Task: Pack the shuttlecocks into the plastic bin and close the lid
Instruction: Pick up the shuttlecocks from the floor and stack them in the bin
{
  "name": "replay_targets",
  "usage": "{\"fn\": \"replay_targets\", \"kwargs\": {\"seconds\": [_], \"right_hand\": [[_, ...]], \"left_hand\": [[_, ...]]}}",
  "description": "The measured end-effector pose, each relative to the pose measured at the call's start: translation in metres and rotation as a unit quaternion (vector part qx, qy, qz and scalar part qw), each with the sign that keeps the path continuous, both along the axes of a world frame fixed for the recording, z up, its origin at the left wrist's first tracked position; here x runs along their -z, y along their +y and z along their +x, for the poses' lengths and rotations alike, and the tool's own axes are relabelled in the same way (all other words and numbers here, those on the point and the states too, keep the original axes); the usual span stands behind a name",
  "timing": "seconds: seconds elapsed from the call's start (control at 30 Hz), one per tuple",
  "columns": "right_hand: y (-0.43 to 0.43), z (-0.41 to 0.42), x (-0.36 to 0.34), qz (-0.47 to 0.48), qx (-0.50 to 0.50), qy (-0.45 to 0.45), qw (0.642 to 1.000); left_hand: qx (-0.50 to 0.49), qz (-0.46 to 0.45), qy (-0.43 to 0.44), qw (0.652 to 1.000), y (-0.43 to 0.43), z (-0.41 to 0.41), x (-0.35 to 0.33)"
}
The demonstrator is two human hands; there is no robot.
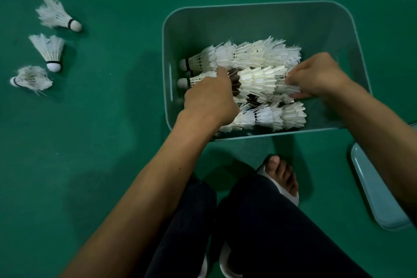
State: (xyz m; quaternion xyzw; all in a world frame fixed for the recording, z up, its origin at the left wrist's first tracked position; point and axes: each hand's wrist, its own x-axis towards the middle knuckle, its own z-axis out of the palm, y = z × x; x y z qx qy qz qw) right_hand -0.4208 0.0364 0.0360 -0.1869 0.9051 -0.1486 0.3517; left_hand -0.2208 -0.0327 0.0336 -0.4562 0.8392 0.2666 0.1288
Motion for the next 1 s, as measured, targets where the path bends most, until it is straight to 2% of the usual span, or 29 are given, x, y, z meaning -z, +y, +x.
{"fn": "replay_targets", "kwargs": {"seconds": [0.1, 0.2, 0.27, 0.43, 0.6, 0.77, 0.9, 1.0], "right_hand": [[0.004, -0.003, -0.004, 0.002, -0.033, 0.025, 0.999], [0.008, 0.002, -0.005, 0.028, -0.115, 0.152, 0.981], [0.011, 0.008, -0.01, 0.034, -0.129, 0.213, 0.968], [0.008, 0.025, -0.045, -0.029, -0.136, 0.264, 0.954], [-0.02, 0.082, -0.083, -0.172, -0.163, 0.211, 0.948], [-0.06, 0.155, -0.103, -0.292, -0.223, 0.151, 0.918], [-0.093, 0.215, -0.098, -0.332, -0.278, 0.115, 0.894], [-0.118, 0.257, -0.083, -0.304, -0.351, 0.1, 0.88]], "left_hand": [[0.006, 0.002, 0.001, 1.0, 0.0, 0.001, 0.0], [0.006, 0.018, 0.011, 1.0, -0.002, 0.006, -0.006], [0.003, 0.022, 0.018, 1.0, -0.003, 0.011, -0.012], [-0.012, -0.029, 0.076, 0.997, -0.006, 0.028, -0.033], [-0.002, -0.084, 0.168, 0.982, -0.014, 0.062, -0.066], [-0.124, -0.15, 0.254, 0.947, -0.015, 0.098, -0.077], [-0.195, -0.138, 0.207, 0.949, -0.035, 0.15, -0.052], [-0.253, -0.111, 0.168, 0.946, -0.056, 0.198, -0.025]]}}
